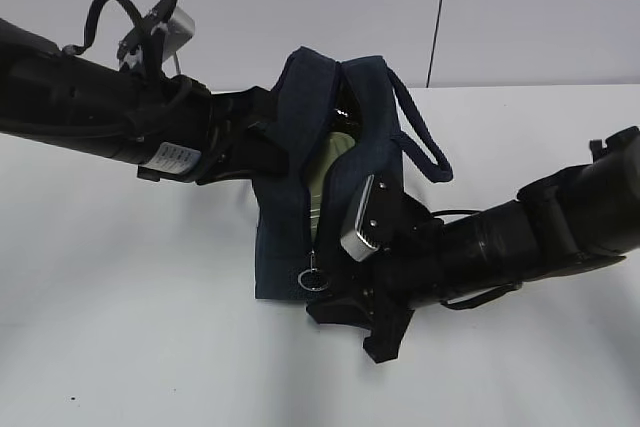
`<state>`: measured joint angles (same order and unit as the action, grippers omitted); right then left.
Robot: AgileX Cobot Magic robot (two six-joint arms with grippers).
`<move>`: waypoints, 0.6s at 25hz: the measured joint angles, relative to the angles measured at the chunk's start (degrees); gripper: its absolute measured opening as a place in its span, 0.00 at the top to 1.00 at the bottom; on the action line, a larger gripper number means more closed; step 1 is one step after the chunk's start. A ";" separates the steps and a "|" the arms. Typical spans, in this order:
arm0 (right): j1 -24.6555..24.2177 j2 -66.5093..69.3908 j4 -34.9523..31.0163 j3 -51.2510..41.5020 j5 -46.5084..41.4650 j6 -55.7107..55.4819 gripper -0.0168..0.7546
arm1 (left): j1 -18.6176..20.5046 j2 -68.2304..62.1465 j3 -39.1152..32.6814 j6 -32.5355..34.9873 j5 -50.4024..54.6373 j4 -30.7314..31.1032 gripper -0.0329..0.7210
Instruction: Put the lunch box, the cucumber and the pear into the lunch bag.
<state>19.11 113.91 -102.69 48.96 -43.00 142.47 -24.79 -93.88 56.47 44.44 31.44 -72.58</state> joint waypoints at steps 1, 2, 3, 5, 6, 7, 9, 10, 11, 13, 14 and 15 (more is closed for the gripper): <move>0.09 0.00 0.00 0.50 -0.10 -0.75 0.67 | 0.00 0.00 0.00 0.00 0.04 0.00 0.98; 0.09 0.04 0.00 1.00 -0.11 -1.22 0.67 | 0.00 0.00 0.00 0.00 0.11 0.00 0.98; 0.09 0.04 0.00 1.31 -0.11 -1.80 0.69 | 0.00 0.00 0.00 0.00 0.11 0.00 0.98; 0.09 0.04 0.00 1.82 -0.11 -2.45 0.72 | 0.00 0.00 0.00 0.00 0.11 0.00 0.98; 0.09 0.04 0.10 1.80 -0.11 -2.60 0.75 | 0.00 0.00 0.00 0.00 0.17 0.00 0.98; 0.09 0.04 0.10 1.80 -0.11 -2.87 0.78 | 0.00 0.00 0.00 0.00 0.17 0.00 0.98; 0.09 0.04 0.10 1.80 -0.11 -3.31 0.84 | 0.00 0.00 0.00 0.00 0.38 0.00 0.98; 0.09 0.04 0.10 1.80 -0.11 -3.47 0.88 | 0.00 0.00 0.00 0.00 0.45 0.00 0.98; 0.09 0.04 0.10 1.84 -0.11 -3.56 0.92 | 0.00 0.00 0.00 0.00 0.44 0.00 0.98; 0.09 0.04 0.10 1.93 -0.11 -3.85 0.97 | 0.00 0.00 0.00 0.00 0.53 0.00 0.98; 0.09 0.04 0.10 1.93 -0.11 -4.29 0.97 | 0.00 0.00 0.00 0.00 0.59 0.00 0.98; 0.09 0.04 0.32 1.93 -0.11 -4.99 0.97 | 0.00 0.00 0.00 0.00 0.58 0.00 0.98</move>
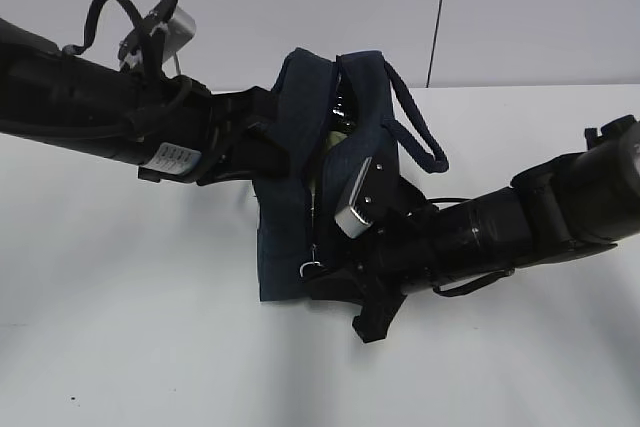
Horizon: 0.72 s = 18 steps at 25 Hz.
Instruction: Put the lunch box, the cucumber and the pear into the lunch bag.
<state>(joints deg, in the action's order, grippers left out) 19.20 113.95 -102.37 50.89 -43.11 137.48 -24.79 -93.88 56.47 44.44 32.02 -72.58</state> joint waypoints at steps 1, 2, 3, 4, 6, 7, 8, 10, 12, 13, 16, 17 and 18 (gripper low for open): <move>0.00 0.00 0.58 0.00 0.00 -0.58 0.97 | 0.00 0.00 0.00 0.00 0.06 0.00 0.98; 0.00 0.00 1.20 0.00 0.00 -1.44 0.97 | 0.00 0.00 0.00 0.00 0.13 0.00 0.98; 0.00 0.00 2.16 0.00 0.00 -2.50 0.97 | 0.00 0.00 0.00 0.00 0.13 0.00 0.98; 0.00 -0.13 3.32 0.03 0.00 -3.77 0.97 | 0.00 0.00 0.00 0.00 0.13 0.00 0.98; 0.00 -0.90 5.80 0.03 0.19 -6.77 0.97 | 0.00 0.00 0.00 0.00 0.13 0.00 0.98; 0.00 -1.52 7.14 0.03 0.19 -8.72 0.97 | 0.00 0.00 0.00 0.00 0.13 0.00 0.98; 0.00 -2.20 8.44 0.03 0.31 -10.39 0.97 | 0.00 0.00 0.00 0.00 0.06 0.00 0.98; 0.00 -3.61 10.87 0.03 0.31 -14.33 0.97 | 0.00 0.00 0.00 0.00 -0.06 -0.05 0.98; 0.00 -5.33 13.14 0.03 0.31 -17.28 0.97 | 0.00 0.00 0.00 0.00 -0.05 -0.05 0.96; 0.00 -6.09 14.23 0.03 0.31 -18.57 0.97 | 0.00 0.00 0.00 0.00 -0.05 -0.05 0.95; 0.00 -8.91 16.77 0.03 0.31 -21.84 0.97 | 0.00 0.00 0.00 0.00 0.00 -0.05 0.86; 0.00 -9.67 17.63 0.03 0.31 -22.89 0.97 | 0.00 0.00 0.00 0.00 0.00 0.00 0.83; 0.00 -10.58 18.46 0.03 0.40 -23.86 0.97 | 0.00 0.00 0.00 0.00 0.00 0.20 0.79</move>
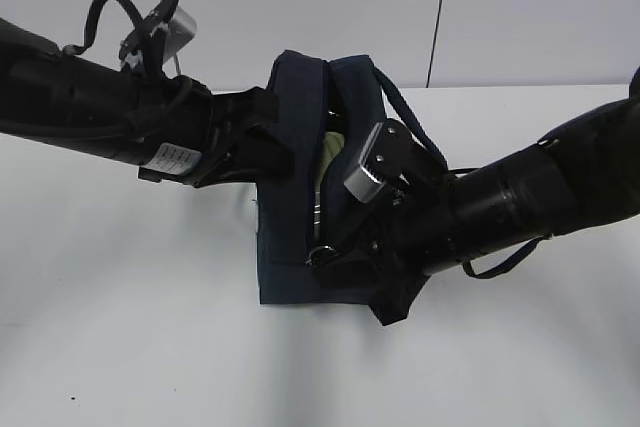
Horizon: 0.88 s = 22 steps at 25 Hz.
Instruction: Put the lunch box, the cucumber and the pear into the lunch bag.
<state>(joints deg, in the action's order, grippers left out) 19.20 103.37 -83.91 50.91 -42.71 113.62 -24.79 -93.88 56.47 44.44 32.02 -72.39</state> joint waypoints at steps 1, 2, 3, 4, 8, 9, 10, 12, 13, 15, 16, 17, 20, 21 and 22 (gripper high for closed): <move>0.00 -0.94 0.67 0.00 0.16 -0.77 0.97 | 0.00 0.00 0.00 0.00 0.04 0.43 0.74; 0.00 -1.71 1.42 0.00 0.54 -1.67 0.97 | 0.00 0.00 0.00 0.00 0.11 1.20 0.69; 0.00 -2.57 2.04 0.00 0.66 -2.30 0.97 | 0.00 0.00 0.00 0.00 0.17 2.18 0.65; 0.00 -3.40 2.64 0.00 0.88 -2.67 0.97 | 0.00 0.00 0.00 0.00 0.22 3.10 0.60; 0.00 -6.37 3.55 0.00 1.22 -3.70 0.97 | 0.00 0.00 0.00 0.00 0.94 6.55 0.50; 0.00 -6.98 3.68 0.00 1.32 -3.80 0.97 | 0.00 0.00 0.00 0.00 1.21 7.06 0.50; 0.00 -7.68 3.79 0.00 1.32 -3.83 0.97 | 0.00 0.00 0.00 0.00 1.45 7.48 0.49; 0.00 -8.80 3.79 0.00 1.43 -4.07 0.97 | 0.00 0.00 0.00 0.00 1.71 8.02 0.49; 0.00 -9.30 3.91 0.00 1.43 -4.07 0.97 | 0.00 0.00 0.00 0.00 1.71 8.49 0.49; 0.00 -10.26 3.91 0.00 1.43 -4.09 0.97 | 0.00 0.00 0.00 0.00 1.71 9.49 0.49; 0.00 -10.62 3.91 0.00 1.52 -4.09 0.97 | 0.00 0.00 0.00 0.00 1.71 9.91 0.49; 0.00 -11.08 3.91 0.00 1.64 -4.09 0.97 | 0.00 0.00 0.00 0.00 1.78 10.31 0.49; 0.00 -12.20 2.83 0.00 1.84 -4.09 0.97 | 0.00 0.00 0.00 0.00 1.90 10.93 0.49; 0.00 -12.44 2.20 0.00 1.84 -4.09 0.97 | 0.00 0.00 0.00 0.00 2.18 11.30 0.49; 0.00 -12.43 1.95 0.00 2.11 -4.09 0.97 | 0.00 0.00 0.00 0.00 2.63 11.76 0.49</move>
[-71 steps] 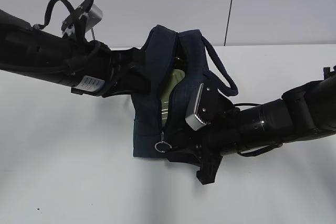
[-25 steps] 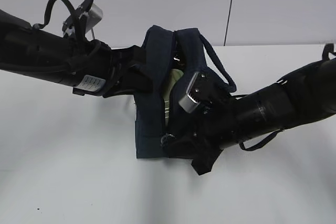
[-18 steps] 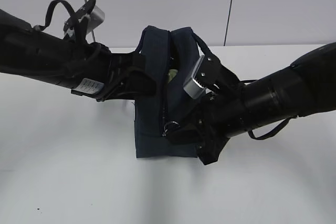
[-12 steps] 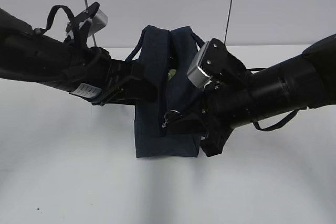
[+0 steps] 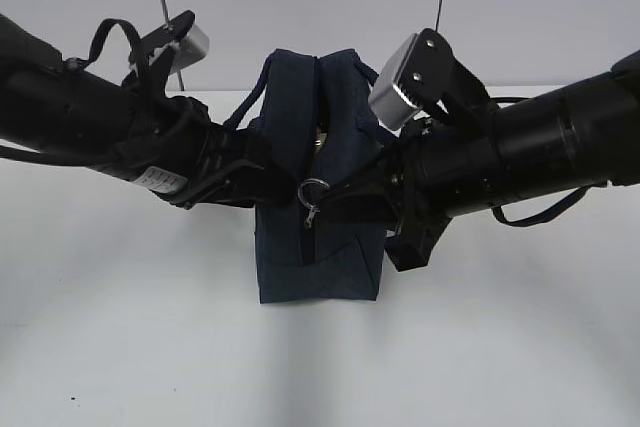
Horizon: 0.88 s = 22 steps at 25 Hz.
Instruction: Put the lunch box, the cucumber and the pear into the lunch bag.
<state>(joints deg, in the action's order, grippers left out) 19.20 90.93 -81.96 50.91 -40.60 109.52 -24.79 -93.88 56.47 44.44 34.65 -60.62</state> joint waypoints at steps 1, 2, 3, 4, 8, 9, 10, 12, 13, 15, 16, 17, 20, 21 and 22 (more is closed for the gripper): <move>0.00 -0.13 -0.36 0.00 0.15 0.00 0.97 | 0.00 0.00 0.00 0.00 0.55 0.53 0.49; 0.00 -0.13 -0.78 0.00 0.27 -0.10 0.97 | 0.00 0.00 0.00 0.00 1.27 1.23 0.49; 0.00 -0.24 -1.20 0.00 0.50 -0.10 0.97 | 0.00 0.00 0.00 0.00 2.07 1.92 0.49; 0.00 -0.35 -1.84 0.00 0.79 -0.10 0.97 | 0.00 0.00 0.05 0.00 2.77 2.88 0.49; 0.00 -0.37 -4.62 0.00 1.11 -0.21 0.97 | 0.00 0.00 0.05 0.00 4.74 6.82 0.49; 0.00 -0.37 -4.99 0.00 1.20 -0.21 0.97 | 0.00 0.00 0.05 0.00 4.89 7.32 0.49; 0.00 -0.37 -5.22 0.00 1.34 -0.21 0.97 | 0.00 0.00 0.05 0.00 5.08 7.53 0.49; 0.00 -0.37 -5.80 0.00 1.71 -0.21 0.97 | 0.00 0.00 0.05 0.00 5.29 7.94 0.49; 0.00 -0.37 -6.56 0.00 1.95 -0.21 0.97 | 0.00 0.00 0.05 0.00 5.42 8.12 0.49; 0.00 -0.37 -8.09 0.00 2.16 -0.21 0.97 | 0.00 0.00 0.05 0.05 5.49 8.25 0.49; 0.00 -0.37 -8.69 0.00 2.16 -0.21 0.97 | 0.00 0.00 0.05 0.12 5.49 8.38 0.49; 0.00 -0.37 -9.05 0.00 2.16 -0.21 0.97 | 0.00 0.00 0.05 0.16 5.42 8.38 0.49; 0.00 -0.37 -9.94 0.00 1.32 -0.21 0.97 | 0.00 0.00 0.05 0.16 4.49 8.32 0.49; 0.00 -0.37 -10.07 0.00 0.98 -0.21 0.97 | 0.00 0.00 0.05 0.16 4.01 8.08 0.49; 0.00 -0.37 -10.19 0.00 0.66 -0.21 0.97 | 0.00 0.00 0.05 0.16 3.45 7.72 0.49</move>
<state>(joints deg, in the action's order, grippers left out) 19.20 90.57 -92.15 50.91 -39.94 109.31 -24.79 -93.88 56.52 44.61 38.10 -52.90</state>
